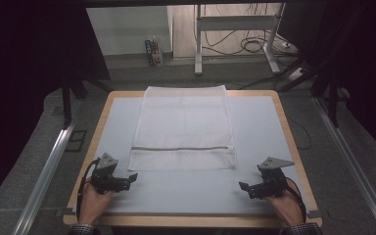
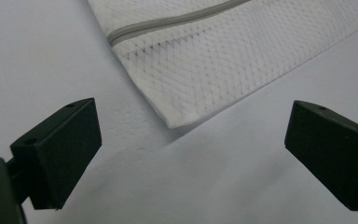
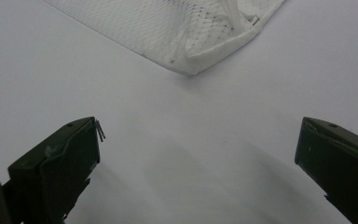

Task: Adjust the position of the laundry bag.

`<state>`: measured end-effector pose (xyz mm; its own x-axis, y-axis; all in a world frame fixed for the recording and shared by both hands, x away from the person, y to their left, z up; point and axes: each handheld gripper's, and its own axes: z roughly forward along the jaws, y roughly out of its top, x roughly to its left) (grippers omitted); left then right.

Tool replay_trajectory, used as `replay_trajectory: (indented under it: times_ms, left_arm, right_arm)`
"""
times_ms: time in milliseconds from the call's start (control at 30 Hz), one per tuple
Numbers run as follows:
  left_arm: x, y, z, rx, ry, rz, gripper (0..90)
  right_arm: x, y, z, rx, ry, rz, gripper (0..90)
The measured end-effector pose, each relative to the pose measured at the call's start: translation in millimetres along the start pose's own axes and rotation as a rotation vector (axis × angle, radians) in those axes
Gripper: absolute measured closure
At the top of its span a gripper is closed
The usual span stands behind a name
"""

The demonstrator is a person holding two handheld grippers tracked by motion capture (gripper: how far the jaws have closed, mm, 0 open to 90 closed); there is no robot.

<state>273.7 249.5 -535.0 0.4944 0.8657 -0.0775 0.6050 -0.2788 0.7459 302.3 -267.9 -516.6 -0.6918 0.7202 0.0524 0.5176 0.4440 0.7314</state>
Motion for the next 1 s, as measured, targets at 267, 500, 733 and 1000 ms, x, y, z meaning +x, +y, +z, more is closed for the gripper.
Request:
replay_trajectory:
  times_ms: [267, 500, 733, 1000]
  left_arm:
    - [1.2, -0.2, 1.0, 0.012, 0.000, 0.003, 4.2]
    - [3.3, -1.4, 3.3, -0.016, -0.007, 0.003, 4.2]
    - [1.1, 3.8, 7.2, 0.027, -0.050, -0.037, 5.9]
    - [-2.4, 10.9, 11.3, 0.044, -0.042, -0.032, 3.1]
  right_arm:
    - [1.7, 2.0, 1.8, 0.014, 0.005, -0.005, 2.2]
    - [3.1, 5.5, 4.0, 0.010, 0.014, 0.010, 3.8]
    - [1.5, 10.6, 9.2, 0.008, 0.004, 0.013, 4.0]
    - [-4.2, 15.5, 13.8, 0.004, -0.025, 0.050, 2.8]
